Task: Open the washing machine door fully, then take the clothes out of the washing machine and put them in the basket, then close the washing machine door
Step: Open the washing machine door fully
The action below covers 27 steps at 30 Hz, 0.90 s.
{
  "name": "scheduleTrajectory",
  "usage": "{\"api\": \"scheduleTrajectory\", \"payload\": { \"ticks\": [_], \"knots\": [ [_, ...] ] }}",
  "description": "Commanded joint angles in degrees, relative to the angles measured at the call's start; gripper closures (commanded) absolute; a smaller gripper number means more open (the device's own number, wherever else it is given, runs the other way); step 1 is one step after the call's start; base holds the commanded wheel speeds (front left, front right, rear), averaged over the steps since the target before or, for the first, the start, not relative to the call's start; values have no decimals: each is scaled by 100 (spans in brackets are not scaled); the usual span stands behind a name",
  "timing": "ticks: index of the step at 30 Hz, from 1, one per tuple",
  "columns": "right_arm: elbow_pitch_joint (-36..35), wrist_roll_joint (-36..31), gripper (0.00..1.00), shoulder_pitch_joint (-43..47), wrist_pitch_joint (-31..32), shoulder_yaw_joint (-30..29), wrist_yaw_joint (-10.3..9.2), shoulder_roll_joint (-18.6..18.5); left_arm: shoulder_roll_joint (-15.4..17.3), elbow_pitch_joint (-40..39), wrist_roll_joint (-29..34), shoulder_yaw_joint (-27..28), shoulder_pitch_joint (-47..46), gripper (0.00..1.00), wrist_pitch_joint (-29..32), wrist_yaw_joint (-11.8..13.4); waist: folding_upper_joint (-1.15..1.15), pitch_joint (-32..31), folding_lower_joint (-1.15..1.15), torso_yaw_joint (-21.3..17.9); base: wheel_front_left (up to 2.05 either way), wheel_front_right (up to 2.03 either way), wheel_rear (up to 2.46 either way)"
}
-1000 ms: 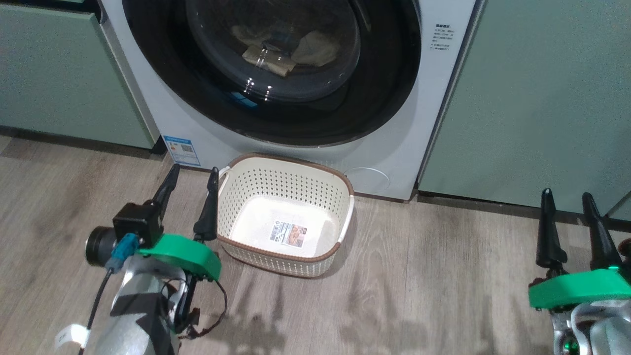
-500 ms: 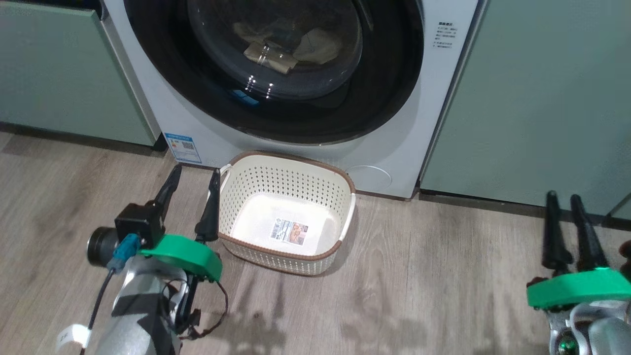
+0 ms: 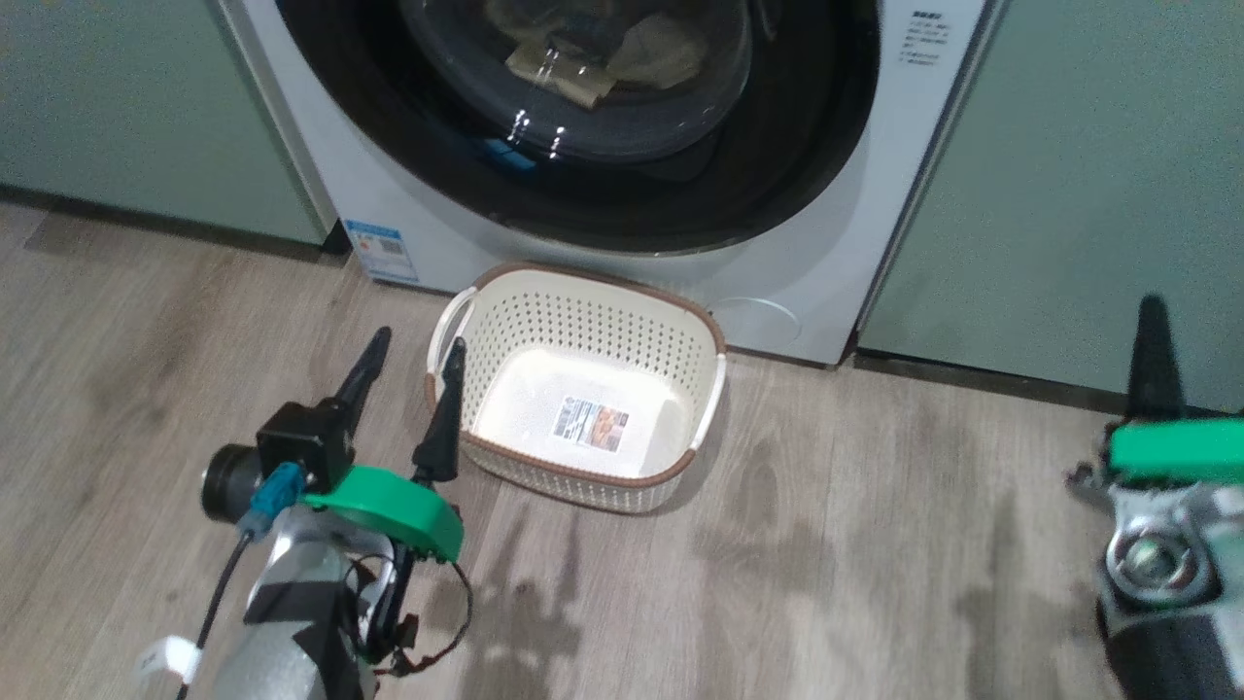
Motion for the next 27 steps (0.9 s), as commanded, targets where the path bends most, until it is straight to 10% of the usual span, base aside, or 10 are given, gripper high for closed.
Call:
{"api": "scheduleTrajectory", "payload": {
  "ticks": [1, 12, 27],
  "knots": [
    [-118, 344, 100, -414, -52, 188, -17, -177, 64, -207, -51, 119, -285, 0, -35, 23, 0, 74, 0, 68, 0, 0, 0],
    [478, 2795, 100, -1781, 929, 332, -17, -826, 63, -334, -197, -205, -457, 0, -35, 120, 0, 570, 0, 332, 0, 0, 0],
    [1420, 3533, 100, -3614, 2357, 202, -17, -973, 62, -467, -387, -519, -848, 0, -35, 260, 0, 1380, 0, 620, 0, 0, 0]
  ]
}}
